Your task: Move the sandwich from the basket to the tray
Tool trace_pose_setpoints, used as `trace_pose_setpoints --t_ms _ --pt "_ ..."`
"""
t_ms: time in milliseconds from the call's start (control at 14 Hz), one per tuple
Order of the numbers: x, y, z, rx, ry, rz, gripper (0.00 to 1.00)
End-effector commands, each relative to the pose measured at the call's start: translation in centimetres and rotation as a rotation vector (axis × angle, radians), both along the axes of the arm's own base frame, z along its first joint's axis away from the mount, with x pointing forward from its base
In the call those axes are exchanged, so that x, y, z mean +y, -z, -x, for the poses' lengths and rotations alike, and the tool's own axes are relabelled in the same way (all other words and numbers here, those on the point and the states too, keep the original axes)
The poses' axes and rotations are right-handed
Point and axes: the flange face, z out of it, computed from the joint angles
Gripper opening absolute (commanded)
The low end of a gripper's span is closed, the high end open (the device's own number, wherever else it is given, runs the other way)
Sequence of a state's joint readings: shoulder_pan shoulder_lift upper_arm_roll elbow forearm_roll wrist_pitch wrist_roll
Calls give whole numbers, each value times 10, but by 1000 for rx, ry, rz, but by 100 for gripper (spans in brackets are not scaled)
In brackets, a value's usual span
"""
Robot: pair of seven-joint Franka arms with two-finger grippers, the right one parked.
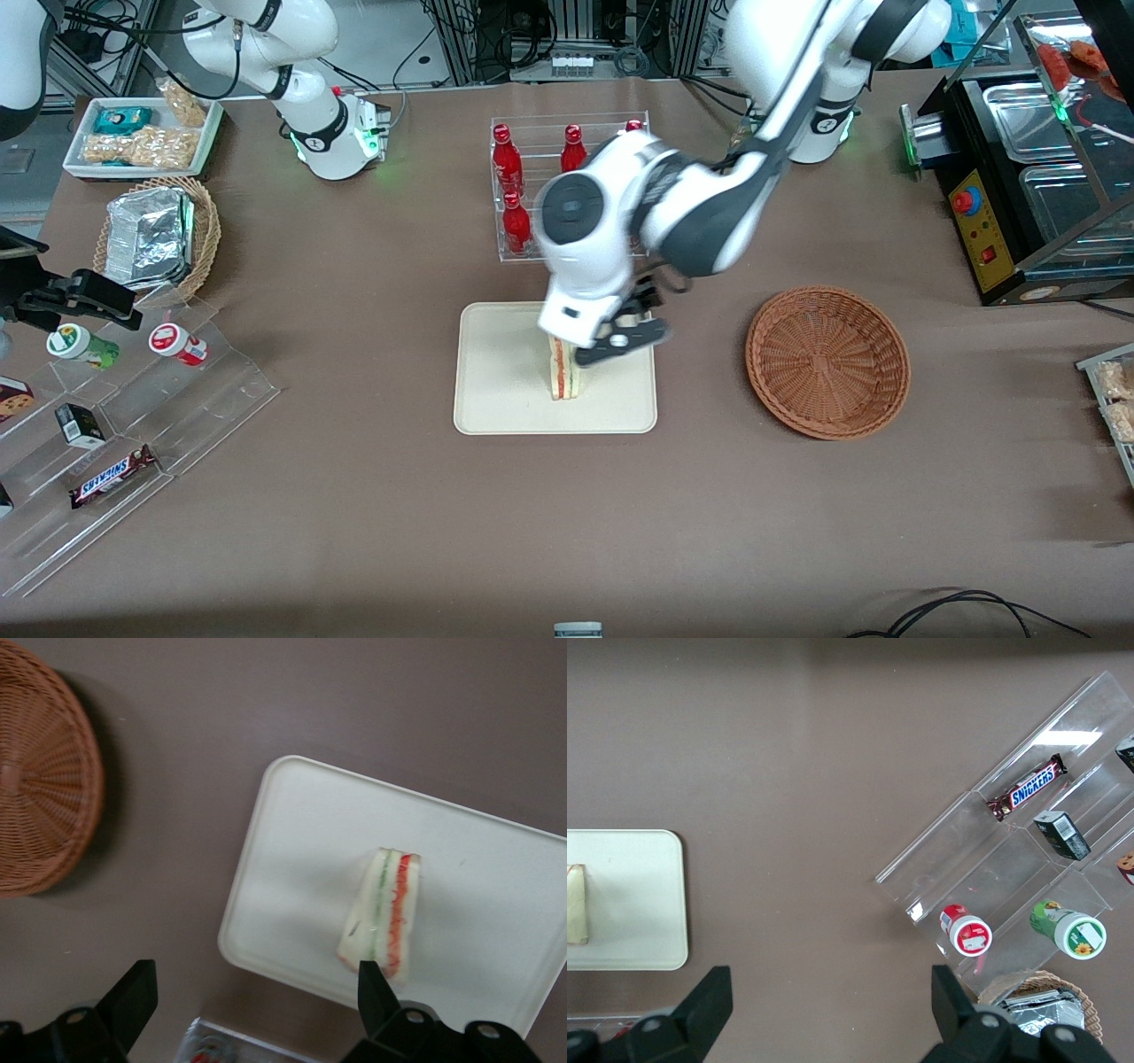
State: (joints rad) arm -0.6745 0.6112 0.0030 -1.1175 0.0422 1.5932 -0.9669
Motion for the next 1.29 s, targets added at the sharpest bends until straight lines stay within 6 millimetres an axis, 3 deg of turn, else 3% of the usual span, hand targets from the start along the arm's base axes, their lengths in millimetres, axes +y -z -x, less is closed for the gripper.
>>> trace_pose_setpoints --t_ms 0,214,357,429,857,929,1000,1143,1214 --pt "92 -28 -10 86 42 18 100" --pt "199 -53 -16 173 61 -8 100" --pt "252 -64 -23 217 71 -12 100" --pt "267 -67 -26 217 50 -14 100" --pt "288 -80 -28 198 6 31 100" --pt "332 -80 -38 202 -70 55 100" --pt "327 -91 -33 203 -42 117 100" --pt "354 -100 -34 198 -39 185 100" --pt "355 -105 -33 189 -25 181 100"
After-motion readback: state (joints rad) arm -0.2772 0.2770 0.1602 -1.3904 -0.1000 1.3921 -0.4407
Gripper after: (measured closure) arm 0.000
